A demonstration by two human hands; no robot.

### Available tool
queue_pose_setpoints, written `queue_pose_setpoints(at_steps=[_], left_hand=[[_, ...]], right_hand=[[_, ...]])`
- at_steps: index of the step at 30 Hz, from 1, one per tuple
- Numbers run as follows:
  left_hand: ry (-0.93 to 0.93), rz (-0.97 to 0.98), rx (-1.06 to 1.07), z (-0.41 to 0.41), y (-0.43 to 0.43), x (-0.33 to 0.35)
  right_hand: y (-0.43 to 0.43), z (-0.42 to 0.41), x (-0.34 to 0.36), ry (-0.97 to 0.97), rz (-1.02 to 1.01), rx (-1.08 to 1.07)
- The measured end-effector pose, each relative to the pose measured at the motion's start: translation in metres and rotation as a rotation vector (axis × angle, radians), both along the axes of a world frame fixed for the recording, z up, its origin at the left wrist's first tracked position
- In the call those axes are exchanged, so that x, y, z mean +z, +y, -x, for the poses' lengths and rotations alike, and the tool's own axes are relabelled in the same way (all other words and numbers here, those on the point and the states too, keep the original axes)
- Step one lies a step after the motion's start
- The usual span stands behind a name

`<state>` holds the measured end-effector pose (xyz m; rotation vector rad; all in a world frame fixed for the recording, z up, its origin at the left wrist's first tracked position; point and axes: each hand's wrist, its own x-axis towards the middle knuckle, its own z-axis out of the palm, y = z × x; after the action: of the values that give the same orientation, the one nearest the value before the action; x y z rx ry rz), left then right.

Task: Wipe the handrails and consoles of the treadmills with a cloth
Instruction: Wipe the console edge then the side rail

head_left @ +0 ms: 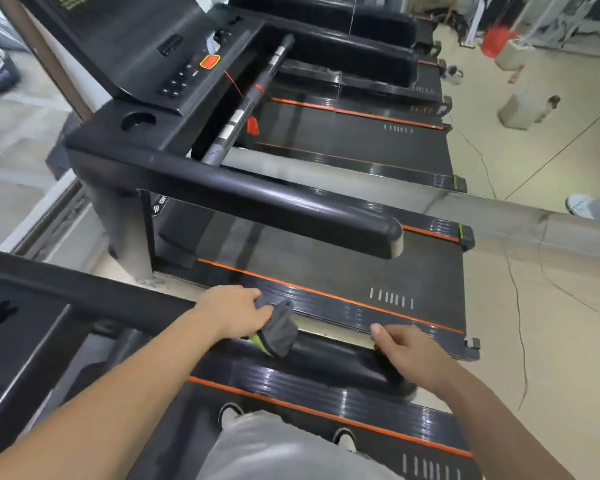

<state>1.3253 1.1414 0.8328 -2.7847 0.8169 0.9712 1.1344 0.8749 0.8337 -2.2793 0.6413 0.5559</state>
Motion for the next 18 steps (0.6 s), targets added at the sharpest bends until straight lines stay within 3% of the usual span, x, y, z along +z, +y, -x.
queue_pose_setpoints(at_steps=[6,9,11,18], left_hand=[[-0.092,0.224,-0.031,0.125,-0.134,-0.007],[-0.146,0.23,-0.063,0.167,-0.172,-0.006],[-0.217,0.259,-0.068,0.182,-0.179,-0.008],[-0.544,0.725,-0.057,0.23,-0.121,-0.033]], right_hand=[[-0.04,0.033,-0.008,-0.183,-0.163,-0.107],[-0.059,0.043,-0.013,-0.206,-0.235,-0.198],[-0.066,0.046,-0.011,-0.189,-0.253,-0.19],[-0.042,0.019,0.001,-0.254,-0.138,0.094]])
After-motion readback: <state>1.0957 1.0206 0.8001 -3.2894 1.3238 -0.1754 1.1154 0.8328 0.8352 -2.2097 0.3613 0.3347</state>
